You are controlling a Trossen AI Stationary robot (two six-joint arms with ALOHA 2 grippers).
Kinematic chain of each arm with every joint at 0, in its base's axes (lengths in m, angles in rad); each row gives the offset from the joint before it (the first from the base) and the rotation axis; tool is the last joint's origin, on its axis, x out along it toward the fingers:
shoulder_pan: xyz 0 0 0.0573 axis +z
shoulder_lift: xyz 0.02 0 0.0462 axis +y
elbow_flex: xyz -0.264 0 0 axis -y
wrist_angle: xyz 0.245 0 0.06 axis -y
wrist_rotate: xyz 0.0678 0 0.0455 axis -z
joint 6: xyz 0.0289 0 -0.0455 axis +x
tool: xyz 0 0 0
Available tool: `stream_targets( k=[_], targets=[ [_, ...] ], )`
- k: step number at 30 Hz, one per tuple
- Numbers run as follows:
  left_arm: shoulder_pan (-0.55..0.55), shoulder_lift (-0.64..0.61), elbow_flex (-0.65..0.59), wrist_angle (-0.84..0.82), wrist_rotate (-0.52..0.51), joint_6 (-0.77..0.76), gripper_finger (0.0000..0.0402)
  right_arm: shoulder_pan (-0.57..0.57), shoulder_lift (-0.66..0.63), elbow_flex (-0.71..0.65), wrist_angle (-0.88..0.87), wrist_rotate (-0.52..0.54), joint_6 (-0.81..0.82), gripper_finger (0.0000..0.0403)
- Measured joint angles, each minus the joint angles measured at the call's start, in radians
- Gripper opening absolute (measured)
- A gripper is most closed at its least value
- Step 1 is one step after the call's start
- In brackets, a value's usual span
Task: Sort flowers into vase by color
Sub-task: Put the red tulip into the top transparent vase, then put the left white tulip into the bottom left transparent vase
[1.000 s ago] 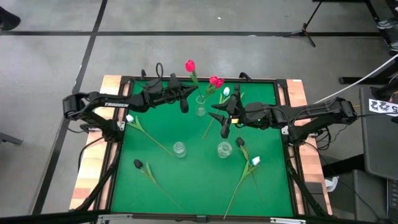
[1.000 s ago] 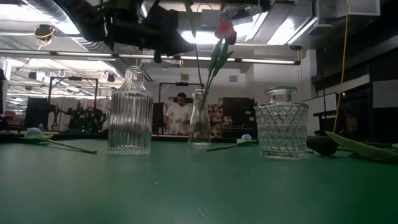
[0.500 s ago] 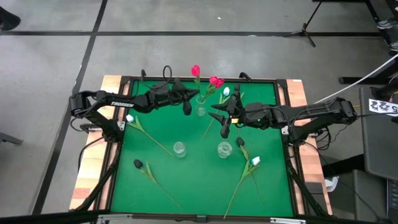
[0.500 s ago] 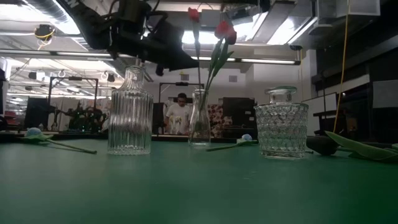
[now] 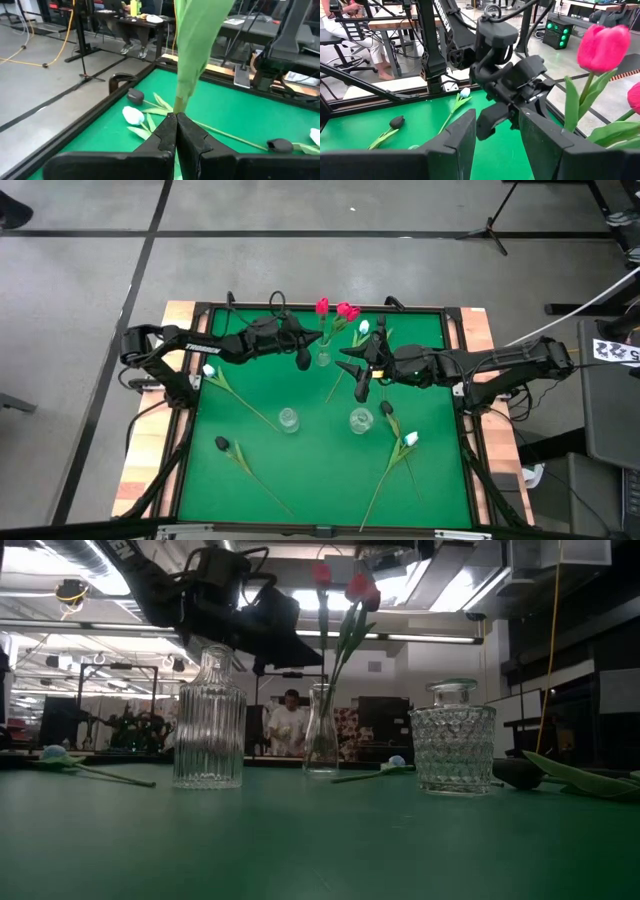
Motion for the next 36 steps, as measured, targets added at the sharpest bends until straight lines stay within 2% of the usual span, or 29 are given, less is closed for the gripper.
stream_targets(
  k=[8, 17, 23, 27, 32, 36],
  targets=[
    [0.011, 0.002, 0.000, -0.049, 0.001, 0.005, 0.0054, 0.000, 0.000, 0.000, -0.002, -0.026, -0.008, 0.0151],
    [0.011, -0.009, 0.000, -0.117, 0.001, 0.024, 0.0169, 0.000, 0.000, 0.000, -0.012, -0.026, -0.025, 0.0151],
    [0.011, -0.079, 0.000, -0.228, 0.000, 0.056, 0.0234, 0.000, 0.000, 0.000, -0.016, -0.045, -0.046, 0.0151],
    [0.011, -0.135, 0.000, -0.325, -0.012, 0.079, 0.0253, 0.000, 0.000, 0.000, -0.017, -0.045, -0.063, 0.0151],
    [0.011, -0.221, 0.001, -0.457, -0.025, 0.077, 0.0252, 0.000, 0.000, 0.000, -0.051, -0.045, -0.067, 0.0151],
    [-0.002, -0.323, 0.001, -0.598, -0.025, 0.009, 0.0252, 0.000, 0.000, 0.000, -0.139, -0.045, -0.046, 0.0151]
  ],
)
